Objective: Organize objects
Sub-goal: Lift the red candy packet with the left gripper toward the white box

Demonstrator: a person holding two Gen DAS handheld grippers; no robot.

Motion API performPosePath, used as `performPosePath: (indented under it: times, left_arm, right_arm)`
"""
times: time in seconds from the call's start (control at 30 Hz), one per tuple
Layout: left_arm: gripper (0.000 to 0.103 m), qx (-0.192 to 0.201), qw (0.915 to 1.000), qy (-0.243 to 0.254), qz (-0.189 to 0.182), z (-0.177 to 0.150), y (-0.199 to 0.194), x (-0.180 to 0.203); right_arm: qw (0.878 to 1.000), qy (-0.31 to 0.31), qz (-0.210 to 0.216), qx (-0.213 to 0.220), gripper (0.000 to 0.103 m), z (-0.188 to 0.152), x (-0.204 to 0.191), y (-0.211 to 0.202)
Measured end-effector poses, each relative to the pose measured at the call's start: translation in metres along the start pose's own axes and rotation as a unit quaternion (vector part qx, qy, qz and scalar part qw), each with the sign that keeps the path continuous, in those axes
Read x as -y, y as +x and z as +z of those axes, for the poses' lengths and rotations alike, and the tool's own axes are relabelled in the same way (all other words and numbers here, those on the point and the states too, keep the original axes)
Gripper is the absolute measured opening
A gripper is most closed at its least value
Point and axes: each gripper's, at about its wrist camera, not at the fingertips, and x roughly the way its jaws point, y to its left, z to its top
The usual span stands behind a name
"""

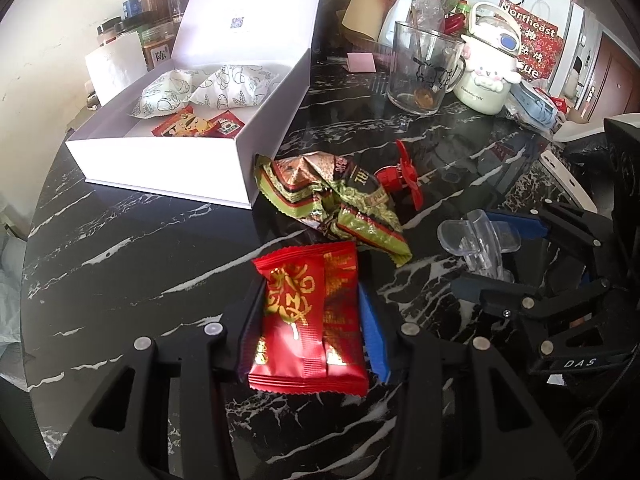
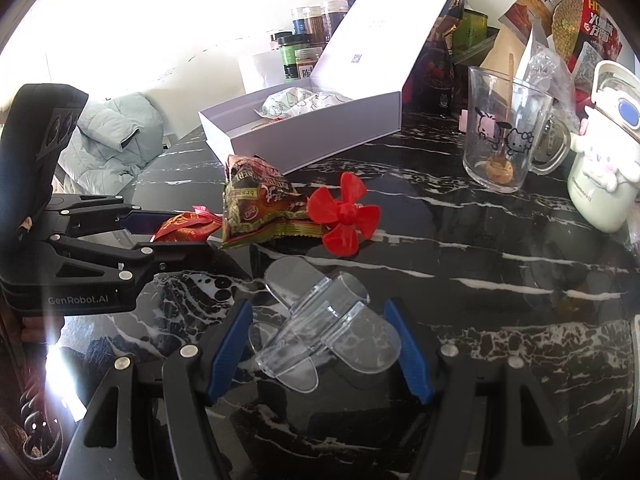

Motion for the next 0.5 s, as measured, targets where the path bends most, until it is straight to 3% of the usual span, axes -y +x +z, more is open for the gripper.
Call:
performPosePath:
  times: [0.5]
  left_arm:
    - [0.043,0.022,0.9995,-0.013,0.016,-0.004,-0.029,0.004]
  right_arm:
    - [0.999,-0.018,0.018,0.028,0.069,0.005,-0.011,-0.029]
